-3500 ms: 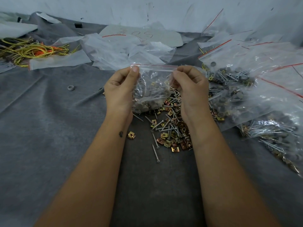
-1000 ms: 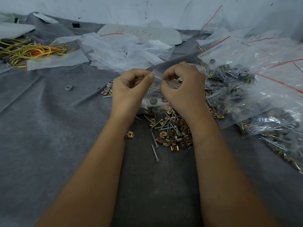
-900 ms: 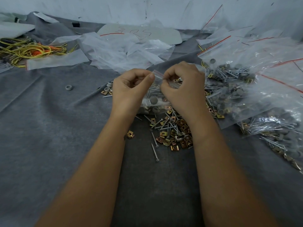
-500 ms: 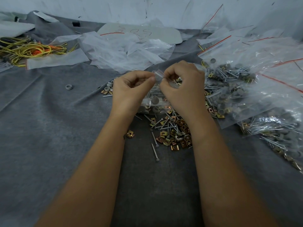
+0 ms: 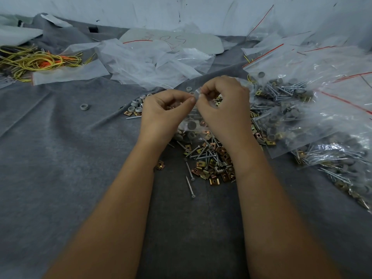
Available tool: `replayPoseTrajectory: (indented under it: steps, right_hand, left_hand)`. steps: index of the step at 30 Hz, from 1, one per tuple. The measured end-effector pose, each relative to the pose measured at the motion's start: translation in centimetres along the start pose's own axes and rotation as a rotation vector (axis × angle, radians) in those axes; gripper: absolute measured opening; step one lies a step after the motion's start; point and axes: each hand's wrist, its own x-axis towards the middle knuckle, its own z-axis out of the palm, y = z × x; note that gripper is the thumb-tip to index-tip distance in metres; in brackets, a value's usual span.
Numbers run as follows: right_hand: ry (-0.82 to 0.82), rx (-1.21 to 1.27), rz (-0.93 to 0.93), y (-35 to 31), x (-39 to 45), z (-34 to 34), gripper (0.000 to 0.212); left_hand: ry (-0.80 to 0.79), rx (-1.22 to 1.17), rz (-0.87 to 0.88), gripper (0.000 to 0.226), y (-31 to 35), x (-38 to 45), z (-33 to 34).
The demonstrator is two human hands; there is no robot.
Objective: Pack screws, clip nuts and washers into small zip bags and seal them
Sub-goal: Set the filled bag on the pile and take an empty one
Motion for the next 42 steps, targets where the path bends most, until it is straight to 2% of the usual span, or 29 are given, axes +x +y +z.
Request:
replayPoseTrajectory:
  steps: [6, 10, 15, 17, 23, 25, 29, 30, 31, 33, 35, 38, 42]
  right_hand:
    - [-0.026, 0.04, 0.013, 0.1, 0.1, 0.2, 0.006]
    - [-0.002, 0.147, 0.105, 0.3, 0.1, 0.2, 0.009]
    - [-0.227, 0.164, 0.201, 1.0, 0.5, -0.6, 0.012]
    - [-0.23, 0.202, 0.253, 1.2, 0.8, -0.7, 0.016]
    - [-0.081, 0.218, 0.394, 1.6, 5.5, -2.0, 0.02]
    - [-0.001, 0.248, 0.44, 1.9, 7.7, -3.7, 0.018]
    - [0.412, 0.225, 0.549, 4.4, 11.4, -8.1, 0.01]
    - [0.498, 0.214, 0.587, 5.1, 11.8, -9.0, 0.015]
    - [0.536, 0.156, 0.635, 5.9, 11.9, -9.6, 0.029]
    - [0.531, -0.118, 0.749, 7.1, 11.0, -10.0, 0.054]
    - [0.537, -0.298, 0.761, 6.7, 9.2, -9.1, 0.064]
    - [0.451, -0.291, 0.666, 5.3, 6.3, -5.5, 0.056]
    - [0.045, -0.346, 0.499, 3.1, 3.0, -0.2, 0.031]
  left_hand:
    - [-0.03, 0.046, 0.0, 0.01, 0.0, -0.1, 0.1]
    - [-0.075, 0.16, -0.019, 0.014, -0.2, -0.2, -0.1]
    - [0.052, 0.077, 0.052, 0.007, -0.1, -0.5, -0.1]
    - [0.055, 0.057, 0.016, 0.012, -0.2, -0.5, -0.1]
    - [0.063, 0.235, 0.006, 0.029, -1.0, -0.4, -0.1]
    - [0.065, 0.235, -0.011, 0.028, -1.1, -0.4, -0.2]
    - [0.103, 0.261, -0.034, 0.019, -1.2, -0.3, -0.2]
    - [0.113, 0.254, -0.045, 0.017, -1.3, -0.2, -0.2]
    - [0.116, 0.251, -0.054, 0.015, -1.3, -0.1, -0.2]
    - [0.11, 0.247, -0.076, 0.015, -1.3, -0.2, -0.1]
    - [0.106, 0.239, -0.098, 0.019, -1.2, -0.2, 0.0]
    - [0.133, 0.242, -0.111, 0.025, -1.0, 0.0, 0.0]
    - [0.207, 0.312, -0.17, 0.025, -1.1, 0.4, 0.0]
